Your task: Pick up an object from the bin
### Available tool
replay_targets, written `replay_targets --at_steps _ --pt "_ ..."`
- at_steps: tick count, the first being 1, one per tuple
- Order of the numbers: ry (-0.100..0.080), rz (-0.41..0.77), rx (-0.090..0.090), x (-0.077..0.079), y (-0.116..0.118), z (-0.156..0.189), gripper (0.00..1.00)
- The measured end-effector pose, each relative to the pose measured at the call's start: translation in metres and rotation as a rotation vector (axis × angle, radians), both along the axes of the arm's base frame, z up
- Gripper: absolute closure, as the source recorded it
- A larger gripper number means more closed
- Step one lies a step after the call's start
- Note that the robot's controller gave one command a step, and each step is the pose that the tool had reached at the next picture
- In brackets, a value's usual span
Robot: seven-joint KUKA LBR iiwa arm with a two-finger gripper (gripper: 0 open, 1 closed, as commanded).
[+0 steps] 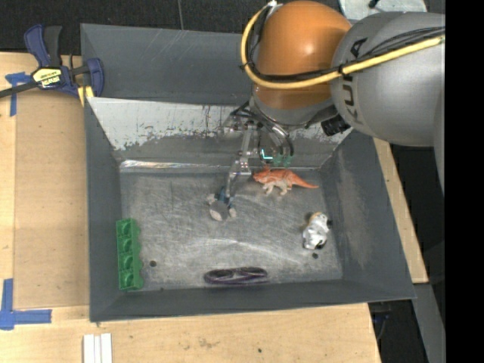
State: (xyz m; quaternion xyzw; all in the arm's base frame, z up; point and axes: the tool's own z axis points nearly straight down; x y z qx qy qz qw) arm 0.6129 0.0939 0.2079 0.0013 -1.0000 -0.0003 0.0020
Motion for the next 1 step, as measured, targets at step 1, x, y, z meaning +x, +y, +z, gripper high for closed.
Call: replay_targets --at_steps 1 --pt "-0.008 -0.001 0.001 0.0017 -0.0003 0.0041 0.0"
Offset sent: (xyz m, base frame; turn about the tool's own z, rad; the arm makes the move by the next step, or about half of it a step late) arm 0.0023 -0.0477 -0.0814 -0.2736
